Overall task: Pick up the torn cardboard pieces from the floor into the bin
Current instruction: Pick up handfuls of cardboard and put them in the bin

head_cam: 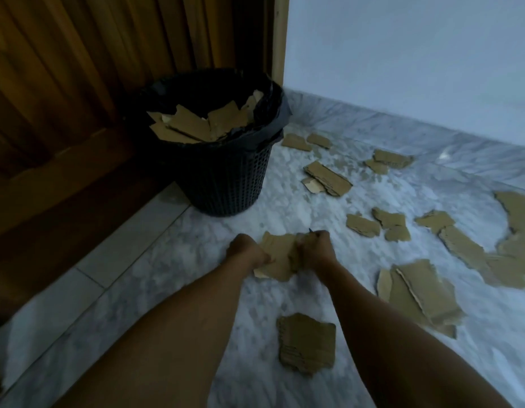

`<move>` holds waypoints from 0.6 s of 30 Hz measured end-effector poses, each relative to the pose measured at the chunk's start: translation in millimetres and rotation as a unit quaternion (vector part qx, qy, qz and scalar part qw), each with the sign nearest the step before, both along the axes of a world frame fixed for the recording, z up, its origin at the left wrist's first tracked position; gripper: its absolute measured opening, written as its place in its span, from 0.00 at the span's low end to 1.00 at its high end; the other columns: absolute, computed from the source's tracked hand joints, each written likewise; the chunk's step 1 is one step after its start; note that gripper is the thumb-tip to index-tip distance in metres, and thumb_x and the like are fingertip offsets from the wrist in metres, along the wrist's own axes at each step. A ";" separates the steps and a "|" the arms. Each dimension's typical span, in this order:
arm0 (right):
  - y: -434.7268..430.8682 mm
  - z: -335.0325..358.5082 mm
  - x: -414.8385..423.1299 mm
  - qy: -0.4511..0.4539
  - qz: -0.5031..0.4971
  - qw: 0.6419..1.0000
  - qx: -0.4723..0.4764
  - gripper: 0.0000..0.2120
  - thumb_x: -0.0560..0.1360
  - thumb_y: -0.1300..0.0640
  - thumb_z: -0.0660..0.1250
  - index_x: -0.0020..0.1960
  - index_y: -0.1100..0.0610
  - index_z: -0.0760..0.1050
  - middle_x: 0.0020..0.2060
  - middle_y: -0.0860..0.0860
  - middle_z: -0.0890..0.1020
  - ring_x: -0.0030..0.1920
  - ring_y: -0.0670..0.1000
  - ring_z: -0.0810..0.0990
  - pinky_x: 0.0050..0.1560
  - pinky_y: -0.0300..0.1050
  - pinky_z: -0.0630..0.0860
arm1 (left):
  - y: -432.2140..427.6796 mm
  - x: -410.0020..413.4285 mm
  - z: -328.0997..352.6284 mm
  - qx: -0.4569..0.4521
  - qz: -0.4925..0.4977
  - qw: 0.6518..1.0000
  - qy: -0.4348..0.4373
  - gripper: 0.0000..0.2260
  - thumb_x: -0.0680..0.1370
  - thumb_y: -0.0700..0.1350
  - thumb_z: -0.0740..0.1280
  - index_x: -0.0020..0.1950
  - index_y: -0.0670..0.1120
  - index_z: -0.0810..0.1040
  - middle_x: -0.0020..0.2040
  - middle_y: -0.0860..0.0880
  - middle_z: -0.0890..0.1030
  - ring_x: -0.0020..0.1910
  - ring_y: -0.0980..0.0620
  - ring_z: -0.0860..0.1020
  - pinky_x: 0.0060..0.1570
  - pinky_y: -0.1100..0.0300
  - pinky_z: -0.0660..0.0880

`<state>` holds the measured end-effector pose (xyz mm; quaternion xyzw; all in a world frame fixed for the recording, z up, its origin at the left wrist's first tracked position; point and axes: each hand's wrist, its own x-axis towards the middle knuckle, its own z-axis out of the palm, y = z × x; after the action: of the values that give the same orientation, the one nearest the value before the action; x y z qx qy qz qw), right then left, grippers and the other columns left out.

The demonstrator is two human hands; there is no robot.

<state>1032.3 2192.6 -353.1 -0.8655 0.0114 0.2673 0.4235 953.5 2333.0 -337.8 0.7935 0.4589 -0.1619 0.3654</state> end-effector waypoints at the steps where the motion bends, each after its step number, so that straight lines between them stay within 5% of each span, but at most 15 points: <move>1: -13.0 7.8 -4.2 0.004 -0.030 0.999 0.036 0.21 0.78 0.54 0.62 0.67 0.62 0.64 0.57 0.59 0.76 0.54 0.58 0.78 0.52 0.56 0.78 | -11.2 1.3 7.9 -0.027 -0.002 0.999 -0.031 0.31 0.69 0.52 0.78 0.65 0.37 0.73 0.63 0.41 0.78 0.58 0.43 0.78 0.48 0.56 0.78; 4: -41.1 51.5 -7.2 -0.005 -0.099 0.988 0.122 0.07 0.79 0.61 0.59 0.51 0.66 0.69 0.41 0.56 0.75 0.36 0.52 0.73 0.29 0.40 0.70 | -40.5 14.8 43.6 -0.032 -0.039 0.993 -0.110 0.18 0.72 0.46 0.76 0.57 0.39 0.78 0.54 0.39 0.81 0.51 0.44 0.80 0.41 0.59 0.78; 7: -57.0 104.5 7.7 -0.037 -0.150 0.969 0.191 0.04 0.76 0.63 0.60 0.49 0.62 0.72 0.39 0.56 0.74 0.35 0.52 0.71 0.34 0.42 0.68 | -54.4 35.7 96.7 -0.056 -0.035 0.977 -0.202 0.09 0.73 0.42 0.75 0.48 0.41 0.78 0.44 0.41 0.79 0.48 0.44 0.79 0.41 0.58 0.76; 9: -63.9 136.5 22.0 -0.044 -0.158 0.961 0.223 0.10 0.75 0.62 0.63 0.55 0.62 0.76 0.42 0.58 0.79 0.37 0.54 0.77 0.36 0.45 0.73 | -52.4 46.3 125.0 -0.112 -0.019 0.966 -0.234 0.16 0.72 0.41 0.77 0.56 0.38 0.77 0.52 0.42 0.80 0.50 0.44 0.80 0.46 0.53 0.81; 12: -90.6 161.7 33.9 -0.046 -0.147 0.970 0.186 0.10 0.76 0.60 0.66 0.51 0.65 0.80 0.43 0.63 0.84 0.39 0.58 0.82 0.38 0.46 0.75 | -62.6 39.6 145.2 -0.185 -0.119 0.963 -0.153 0.19 0.72 0.41 0.77 0.59 0.39 0.76 0.53 0.42 0.81 0.46 0.45 0.82 0.34 0.55 0.82; 15: -130.0 151.2 27.8 -0.021 -0.112 0.991 0.076 0.12 0.79 0.59 0.63 0.40 0.63 0.79 0.32 0.58 0.83 0.33 0.55 0.80 0.41 0.44 0.74 | -92.8 15.3 121.1 -0.171 -0.276 0.946 0.012 0.11 0.74 0.44 0.75 0.52 0.41 0.79 0.50 0.44 0.82 0.48 0.45 0.81 0.44 0.54 0.82; 18: -165.6 115.4 14.5 0.039 -0.091 0.995 -0.015 0.13 0.80 0.58 0.62 0.38 0.58 0.75 0.27 0.50 0.81 0.33 0.50 0.75 0.37 0.40 0.73 | -126.3 -10.5 59.7 -0.050 -0.439 0.889 0.118 0.23 0.76 0.54 0.71 0.65 0.41 0.76 0.65 0.43 0.75 0.63 0.41 0.74 0.49 0.65 0.77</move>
<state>1046.8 2027.0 -237.7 -0.8559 0.1110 0.2609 0.4326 943.0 2206.7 -278.1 0.8696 0.0947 -0.4211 0.2397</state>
